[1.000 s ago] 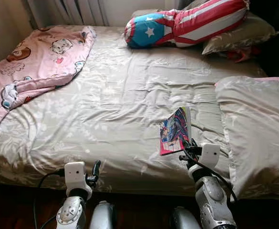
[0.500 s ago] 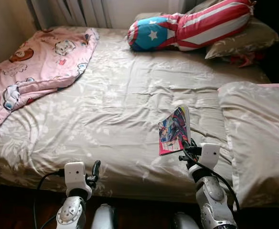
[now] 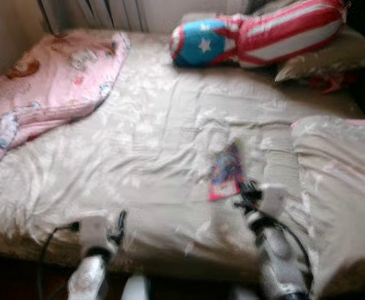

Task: Clean up the room

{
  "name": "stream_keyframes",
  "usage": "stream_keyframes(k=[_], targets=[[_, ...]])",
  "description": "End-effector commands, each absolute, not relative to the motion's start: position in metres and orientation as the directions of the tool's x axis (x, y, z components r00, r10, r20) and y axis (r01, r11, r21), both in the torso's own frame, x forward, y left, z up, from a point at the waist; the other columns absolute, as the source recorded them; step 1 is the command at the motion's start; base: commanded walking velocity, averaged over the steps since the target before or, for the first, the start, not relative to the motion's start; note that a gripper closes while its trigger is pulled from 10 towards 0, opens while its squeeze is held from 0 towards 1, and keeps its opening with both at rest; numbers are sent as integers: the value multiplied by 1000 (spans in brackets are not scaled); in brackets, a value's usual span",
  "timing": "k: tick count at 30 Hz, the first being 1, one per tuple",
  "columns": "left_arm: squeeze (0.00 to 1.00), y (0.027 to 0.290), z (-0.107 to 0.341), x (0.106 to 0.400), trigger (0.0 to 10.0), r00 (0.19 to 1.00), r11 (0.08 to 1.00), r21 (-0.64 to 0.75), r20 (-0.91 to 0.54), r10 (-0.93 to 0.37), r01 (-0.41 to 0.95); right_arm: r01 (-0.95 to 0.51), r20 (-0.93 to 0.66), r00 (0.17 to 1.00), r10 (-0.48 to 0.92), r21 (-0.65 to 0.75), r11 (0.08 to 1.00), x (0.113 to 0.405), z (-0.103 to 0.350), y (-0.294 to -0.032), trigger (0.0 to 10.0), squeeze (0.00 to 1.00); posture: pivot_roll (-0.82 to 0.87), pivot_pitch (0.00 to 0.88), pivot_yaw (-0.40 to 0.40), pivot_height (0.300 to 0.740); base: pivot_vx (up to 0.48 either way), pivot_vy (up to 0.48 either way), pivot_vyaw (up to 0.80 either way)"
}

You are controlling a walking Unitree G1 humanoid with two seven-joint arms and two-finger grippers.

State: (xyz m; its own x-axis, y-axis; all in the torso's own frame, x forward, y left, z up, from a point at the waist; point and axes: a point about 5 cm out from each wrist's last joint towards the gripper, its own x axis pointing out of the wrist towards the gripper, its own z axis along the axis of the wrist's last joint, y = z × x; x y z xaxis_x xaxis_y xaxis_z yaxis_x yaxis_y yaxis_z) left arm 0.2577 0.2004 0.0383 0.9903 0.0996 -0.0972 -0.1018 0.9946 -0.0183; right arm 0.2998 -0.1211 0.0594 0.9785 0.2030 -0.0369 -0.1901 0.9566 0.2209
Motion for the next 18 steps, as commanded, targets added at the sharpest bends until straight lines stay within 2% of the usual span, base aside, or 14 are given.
stream_keyframes(k=[1,3,10,13,18], targets=[[0,194,31,252,10000,989,996,-19,-126,80,-83,-165,-28,984,175,221,961,300,61,-131,10000,0,-6,118,8,638,0,0,0],[0,194,31,252,10000,989,996,-18,-127,79,-82,-171,-28,983,182,231,958,301,61,-131,10000,0,-7,118,10,638,0,0,0],[0,194,32,252,10000,989,997,-14,-126,78,-80,-134,-65,983,173,395,909,308,58,-133,10000,0,0,122,16,638,0,0,0],[0,196,33,252,10000,989,997,-8,-126,75,-76,-115,-87,975,206,595,795,317,56,-130,10000,0,6,125,25,638,0,0,0],[0,197,34,252,10000,990,998,4,-124,68,-69,-132,-104,953,285,703,699,324,53,-123,10000,0,22,129,32,638,0,0,0]])
